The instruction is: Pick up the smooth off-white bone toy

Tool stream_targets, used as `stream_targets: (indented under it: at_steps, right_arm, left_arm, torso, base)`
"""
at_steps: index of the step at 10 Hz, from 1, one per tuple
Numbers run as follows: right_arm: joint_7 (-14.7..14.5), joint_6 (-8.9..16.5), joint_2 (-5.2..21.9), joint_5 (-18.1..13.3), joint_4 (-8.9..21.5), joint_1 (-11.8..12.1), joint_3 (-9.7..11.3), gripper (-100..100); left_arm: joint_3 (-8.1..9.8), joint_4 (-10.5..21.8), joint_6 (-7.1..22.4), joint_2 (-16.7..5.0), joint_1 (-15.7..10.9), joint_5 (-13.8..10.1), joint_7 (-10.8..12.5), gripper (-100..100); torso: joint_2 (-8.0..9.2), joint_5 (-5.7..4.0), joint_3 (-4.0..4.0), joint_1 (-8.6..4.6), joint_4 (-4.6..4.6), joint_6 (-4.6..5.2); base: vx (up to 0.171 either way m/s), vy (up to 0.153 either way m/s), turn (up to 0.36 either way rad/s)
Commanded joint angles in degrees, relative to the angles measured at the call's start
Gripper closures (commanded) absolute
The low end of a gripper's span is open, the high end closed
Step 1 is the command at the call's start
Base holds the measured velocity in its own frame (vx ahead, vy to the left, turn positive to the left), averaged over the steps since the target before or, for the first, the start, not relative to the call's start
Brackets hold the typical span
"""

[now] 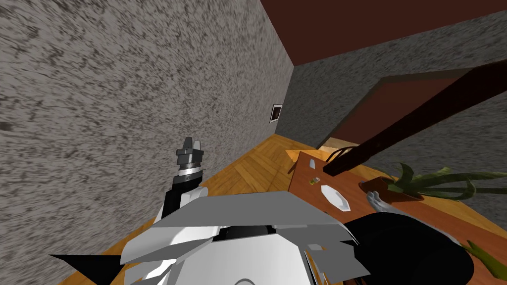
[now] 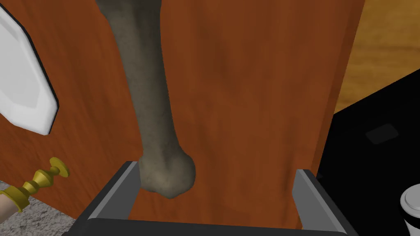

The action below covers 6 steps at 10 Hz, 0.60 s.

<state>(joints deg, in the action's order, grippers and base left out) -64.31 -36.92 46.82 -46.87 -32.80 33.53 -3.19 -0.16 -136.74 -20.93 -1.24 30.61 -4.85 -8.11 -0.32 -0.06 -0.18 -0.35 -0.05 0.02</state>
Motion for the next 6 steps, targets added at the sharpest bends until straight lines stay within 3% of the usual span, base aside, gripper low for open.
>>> stream_targets:
  at_steps: [1, 3, 5, 6]
  right_arm:
    - [-0.2, 0.5, 1.0, -1.3, 0.5, 0.9, 0.3, -100]
    - [-2.0, -0.1, -0.1, -2.9, 3.4, 0.5, 1.1, -100]
    - [-1.1, 0.6, 0.1, -2.8, 1.9, 1.2, 1.2, -100]
    - [-1.3, 0.4, 0.1, -2.8, 2.2, 1.1, 1.1, 0]
  left_arm:
    - [0.0, 0.0, 0.0, 0.0, 0.0, 0.0, 0.0, 0]
    - [0.01, 0.0, 0.0, 0.0, 0.0, 0.0, 0.0, 0]
    - [0.0, 0.0, 0.0, 0.0, 0.0, 0.0, 0.0, 0]
    - [0.0, 0.0, 0.0, 0.0, 0.0, 0.0, 0.0, 0]
  torso:
    - [0.0, 0.0, 0.0, 0.0, 0.0, 0.0]
    - [-0.12, -0.05, -0.07, -0.22, -0.03, -0.01]
    - [0.03, -0.03, 0.01, 0.03, 0.0, 0.03]
    - [0.16, 0.03, 0.08, 0.28, 0.03, 0.04]
  base:
    - [0.122, -0.144, 0.14]
    - [0.105, -0.173, 0.148]
    - [0.042, -0.066, 0.008]
    - [0.006, -0.009, 0.003]
